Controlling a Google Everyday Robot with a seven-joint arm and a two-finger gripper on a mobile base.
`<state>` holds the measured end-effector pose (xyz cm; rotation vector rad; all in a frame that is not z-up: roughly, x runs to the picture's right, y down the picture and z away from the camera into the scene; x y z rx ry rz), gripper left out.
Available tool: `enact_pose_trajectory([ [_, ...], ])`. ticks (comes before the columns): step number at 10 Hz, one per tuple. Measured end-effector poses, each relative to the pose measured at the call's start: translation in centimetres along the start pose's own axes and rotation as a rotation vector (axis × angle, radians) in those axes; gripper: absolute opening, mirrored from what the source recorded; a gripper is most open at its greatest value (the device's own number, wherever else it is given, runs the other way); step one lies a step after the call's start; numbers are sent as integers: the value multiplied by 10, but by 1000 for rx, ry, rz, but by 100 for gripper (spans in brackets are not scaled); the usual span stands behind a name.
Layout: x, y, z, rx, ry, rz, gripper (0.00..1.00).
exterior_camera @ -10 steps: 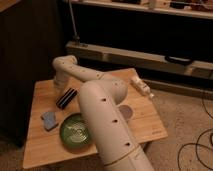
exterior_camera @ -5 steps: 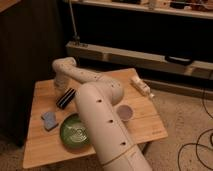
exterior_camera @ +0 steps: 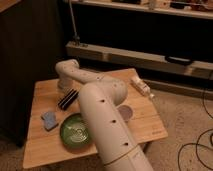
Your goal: Push the eraser across the table
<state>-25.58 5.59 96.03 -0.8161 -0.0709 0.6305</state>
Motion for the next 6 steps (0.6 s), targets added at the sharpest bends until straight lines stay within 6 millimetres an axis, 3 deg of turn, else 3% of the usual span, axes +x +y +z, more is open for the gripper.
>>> enact_pose_trajectory([
  [5, 83, -2, -24, 18, 68, 2, 0],
  [6, 111, -6, -33, 28, 92, 12, 0],
])
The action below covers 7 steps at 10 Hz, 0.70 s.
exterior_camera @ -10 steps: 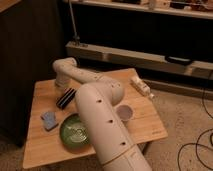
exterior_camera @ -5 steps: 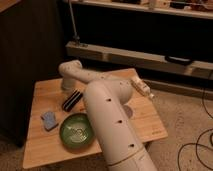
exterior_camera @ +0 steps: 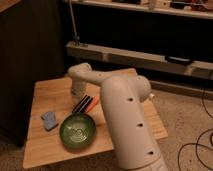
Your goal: Push the eraser across the table
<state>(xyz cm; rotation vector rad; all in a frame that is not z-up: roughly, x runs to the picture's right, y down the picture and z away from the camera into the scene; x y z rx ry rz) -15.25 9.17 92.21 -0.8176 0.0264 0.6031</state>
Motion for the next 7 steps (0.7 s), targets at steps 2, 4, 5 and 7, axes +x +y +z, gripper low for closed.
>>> enact_pose_trajectory([
  [2, 45, -4, -8, 5, 51, 14, 0],
  [4, 90, -2, -13, -1, 97, 41, 0],
  [5, 114, -3, -19, -9, 110, 74, 2],
  [7, 124, -1, -22, -16, 113, 89, 2],
])
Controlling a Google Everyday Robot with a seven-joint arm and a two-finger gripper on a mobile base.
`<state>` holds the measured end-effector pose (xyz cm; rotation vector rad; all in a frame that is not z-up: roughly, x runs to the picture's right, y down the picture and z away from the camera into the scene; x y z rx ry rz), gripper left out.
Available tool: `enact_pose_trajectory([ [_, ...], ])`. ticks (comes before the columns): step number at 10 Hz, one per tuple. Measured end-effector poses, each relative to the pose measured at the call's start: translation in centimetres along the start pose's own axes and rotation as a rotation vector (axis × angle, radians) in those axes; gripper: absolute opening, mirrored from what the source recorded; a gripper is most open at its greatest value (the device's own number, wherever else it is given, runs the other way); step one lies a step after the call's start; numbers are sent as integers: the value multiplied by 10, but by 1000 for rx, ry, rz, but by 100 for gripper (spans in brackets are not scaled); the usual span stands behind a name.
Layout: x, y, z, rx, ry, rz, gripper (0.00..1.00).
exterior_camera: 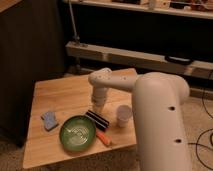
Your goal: Push the eraser across the table
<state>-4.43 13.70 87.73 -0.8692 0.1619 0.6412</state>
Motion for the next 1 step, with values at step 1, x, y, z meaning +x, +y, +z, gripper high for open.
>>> enact_pose_trajectory([
  [1, -3, 3, 0, -3, -3, -5, 2],
])
